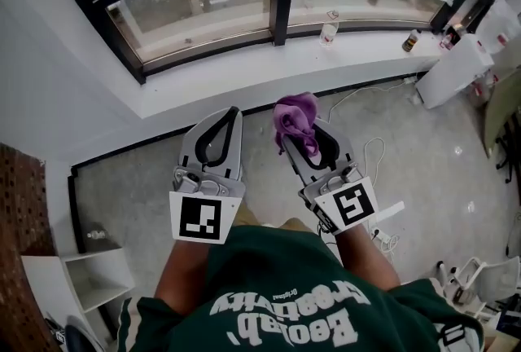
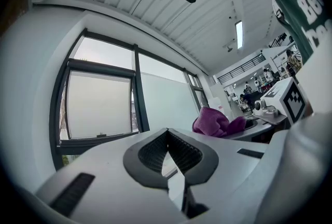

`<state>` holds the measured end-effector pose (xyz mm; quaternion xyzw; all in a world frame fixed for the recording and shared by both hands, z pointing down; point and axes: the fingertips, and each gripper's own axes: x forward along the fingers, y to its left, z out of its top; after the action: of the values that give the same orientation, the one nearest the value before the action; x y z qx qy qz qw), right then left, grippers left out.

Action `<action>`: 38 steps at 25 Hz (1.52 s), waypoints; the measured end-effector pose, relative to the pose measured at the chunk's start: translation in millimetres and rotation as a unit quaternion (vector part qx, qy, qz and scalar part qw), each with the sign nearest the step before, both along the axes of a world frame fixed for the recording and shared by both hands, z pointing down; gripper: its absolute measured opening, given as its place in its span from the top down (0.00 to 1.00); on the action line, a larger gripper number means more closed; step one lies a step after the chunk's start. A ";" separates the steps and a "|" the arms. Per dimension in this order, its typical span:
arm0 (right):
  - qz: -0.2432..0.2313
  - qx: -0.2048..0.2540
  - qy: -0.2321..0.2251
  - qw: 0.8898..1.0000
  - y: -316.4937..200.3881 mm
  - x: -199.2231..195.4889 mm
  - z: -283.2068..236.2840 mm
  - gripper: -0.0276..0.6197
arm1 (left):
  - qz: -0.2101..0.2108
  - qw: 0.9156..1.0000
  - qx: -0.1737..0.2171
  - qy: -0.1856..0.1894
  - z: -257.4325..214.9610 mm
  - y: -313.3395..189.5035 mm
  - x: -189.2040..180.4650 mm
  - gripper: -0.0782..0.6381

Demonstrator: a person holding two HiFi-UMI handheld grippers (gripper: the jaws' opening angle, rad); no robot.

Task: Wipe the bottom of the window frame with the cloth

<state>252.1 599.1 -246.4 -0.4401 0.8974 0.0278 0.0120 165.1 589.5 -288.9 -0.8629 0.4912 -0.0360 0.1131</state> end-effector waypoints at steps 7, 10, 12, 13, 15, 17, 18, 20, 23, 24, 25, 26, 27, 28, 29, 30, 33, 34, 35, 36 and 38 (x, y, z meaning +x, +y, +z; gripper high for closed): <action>0.008 0.003 0.005 1.000 -65.4 -14.8 13.3 0.70 | 0.017 1.000 0.004 0.010 13.1 -77.4 -11.3 0.88; 0.011 0.009 0.006 1.000 -115.1 -24.4 16.9 0.70 | 0.034 0.999 0.004 0.013 16.9 -134.0 -16.1 0.88; 0.022 0.005 0.005 1.000 -156.9 -30.5 19.4 0.70 | 0.047 0.999 0.006 0.007 17.7 -179.4 -19.0 0.88; 0.028 0.003 0.004 1.000 -179.1 -34.0 19.8 0.70 | 0.054 0.998 0.007 0.005 17.1 -203.1 -20.5 0.88; 0.038 -0.001 0.002 0.999 -224.8 -42.7 18.9 0.70 | 0.072 0.997 0.009 0.000 13.6 -250.9 -24.1 0.88; 0.043 -0.002 0.002 0.999 -270.6 -52.9 16.7 0.70 | 0.086 0.996 0.011 -0.005 10.0 -297.2 -29.2 0.88; 0.044 -0.002 0.002 0.999 -293.1 -58.0 14.9 0.70 | 0.090 0.996 0.010 -0.007 9.3 -319.5 -32.0 0.88; 0.046 0.002 -0.006 0.999 -336.3 -66.8 7.8 0.70 | 0.100 0.995 0.004 -0.012 8.9 -361.9 -36.4 0.88; 0.063 0.014 -0.017 0.998 -390.3 -72.3 -2.6 0.70 | 0.117 0.993 -0.007 -0.005 9.0 -416.0 -42.3 0.88; 0.073 0.018 -0.018 0.997 -405.5 -72.3 -3.4 0.70 | 0.121 0.993 -0.011 -0.002 11.1 -431.4 -44.1 0.88; 0.082 0.020 -0.018 0.996 -419.4 -71.8 -2.9 0.70 | 0.125 0.992 -0.014 0.000 14.1 -445.8 -45.6 0.88; 0.091 0.020 -0.019 0.996 -431.8 -71.6 -1.7 0.70 | 0.130 0.991 -0.016 0.001 16.9 -459.0 -46.5 0.88; 0.095 0.019 -0.022 0.995 -442.6 -71.9 -0.1 0.70 | 0.136 0.991 -0.015 0.000 19.1 -470.7 -46.9 0.88; 0.098 0.015 -0.025 0.995 -451.6 -72.3 2.0 0.70 | 0.141 0.990 -0.013 -0.002 20.7 -480.9 -47.0 0.88; 0.100 0.010 -0.027 0.995 -459.2 -72.2 4.5 0.70 | 0.145 0.989 -0.011 -0.004 21.9 -489.9 -47.3 0.88; 0.101 0.005 -0.029 0.994 -465.6 -71.2 7.0 0.70 | 0.147 0.989 -0.012 -0.002 23.4 -497.6 -47.7 0.88; 0.099 -0.009 -0.049 0.994 -479.0 -64.1 13.4 0.70 | 0.148 0.988 -0.034 0.009 34.0 -513.2 -46.7 0.88; 0.098 -0.015 -0.055 0.994 -483.5 -60.6 16.1 0.70 | 0.147 0.988 -0.041 0.010 38.8 -517.3 -44.7 0.88; 0.098 -0.021 -0.059 0.993 -488.7 -56.8 19.2 0.70 | 0.145 0.988 -0.047 0.010 43.2 -521.8 -41.9 0.88; 0.098 -0.027 -0.062 0.993 -494.5 -53.0 22.9 0.70 | 0.141 0.989 -0.052 0.012 47.0 -526.8 -38.7 0.88; 0.096 -0.038 -0.066 0.992 -507.0 -46.3 31.4 0.70 | 0.129 0.990 -0.060 0.018 53.3 -537.7 -31.0 0.88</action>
<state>205.8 92.1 -215.0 -0.5255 0.8485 -0.0346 0.0518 134.1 51.8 -235.6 -0.9249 0.3744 -0.0344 0.0562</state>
